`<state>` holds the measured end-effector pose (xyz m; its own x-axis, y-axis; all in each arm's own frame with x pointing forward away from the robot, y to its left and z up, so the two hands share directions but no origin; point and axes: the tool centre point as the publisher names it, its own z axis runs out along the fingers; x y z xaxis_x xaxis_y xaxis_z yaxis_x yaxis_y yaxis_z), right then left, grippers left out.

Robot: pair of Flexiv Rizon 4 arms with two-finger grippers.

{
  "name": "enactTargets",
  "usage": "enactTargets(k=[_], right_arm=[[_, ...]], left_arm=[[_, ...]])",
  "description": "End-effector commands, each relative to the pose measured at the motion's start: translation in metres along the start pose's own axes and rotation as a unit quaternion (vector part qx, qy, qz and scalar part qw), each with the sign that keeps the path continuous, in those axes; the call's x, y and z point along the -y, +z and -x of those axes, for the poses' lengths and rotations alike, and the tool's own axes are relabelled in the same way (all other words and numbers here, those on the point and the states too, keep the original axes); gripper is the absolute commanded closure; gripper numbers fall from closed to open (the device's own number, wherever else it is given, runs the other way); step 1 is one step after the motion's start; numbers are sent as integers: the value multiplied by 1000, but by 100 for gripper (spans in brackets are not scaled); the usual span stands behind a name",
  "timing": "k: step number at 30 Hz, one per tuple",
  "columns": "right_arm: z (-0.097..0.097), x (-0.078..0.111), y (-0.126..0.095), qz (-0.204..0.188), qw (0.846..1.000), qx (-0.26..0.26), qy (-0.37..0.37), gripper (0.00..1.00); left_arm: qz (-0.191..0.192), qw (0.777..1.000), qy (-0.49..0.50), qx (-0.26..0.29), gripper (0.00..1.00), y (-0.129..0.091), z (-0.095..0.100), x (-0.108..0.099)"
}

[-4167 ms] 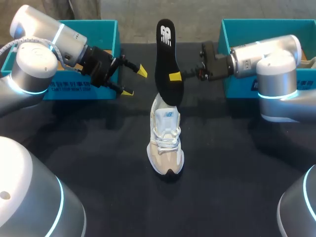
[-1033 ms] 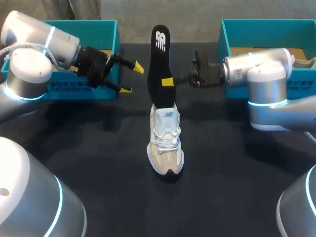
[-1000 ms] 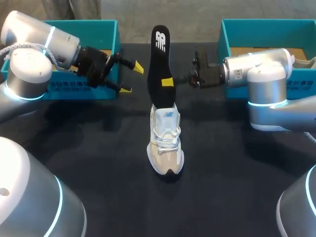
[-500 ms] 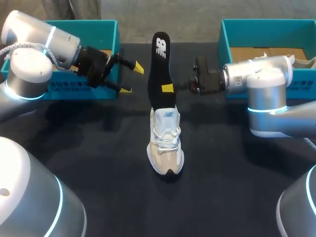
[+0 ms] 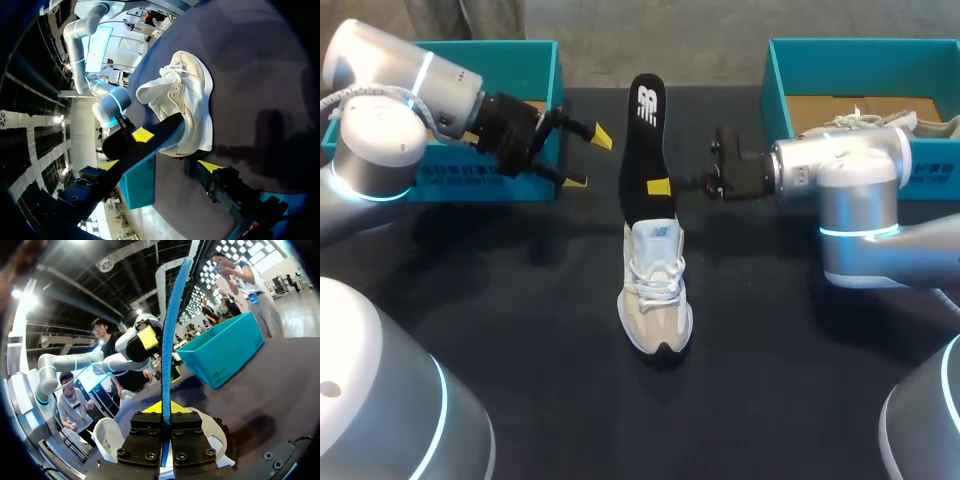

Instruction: Take the shoe out of the shoebox, open the shoe tongue, remove and reinsert the insole, then place the shoe into the shoebox

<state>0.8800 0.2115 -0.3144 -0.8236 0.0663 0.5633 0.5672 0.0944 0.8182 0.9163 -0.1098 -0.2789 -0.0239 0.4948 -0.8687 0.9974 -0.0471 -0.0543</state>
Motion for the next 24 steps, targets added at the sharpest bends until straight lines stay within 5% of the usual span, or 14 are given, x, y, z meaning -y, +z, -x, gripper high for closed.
enactTargets(k=[1, 24], right_arm=[[-4, 5, 0, 0, 1000, 6, 3, 100], [-12, 35, 2, -14, 999, 13, 40, 100]], left_arm=[[-2, 1000, 1, 0, 0, 1, 0, 0], [-7, 1000, 7, 0, 0, 6, 2, -1]])
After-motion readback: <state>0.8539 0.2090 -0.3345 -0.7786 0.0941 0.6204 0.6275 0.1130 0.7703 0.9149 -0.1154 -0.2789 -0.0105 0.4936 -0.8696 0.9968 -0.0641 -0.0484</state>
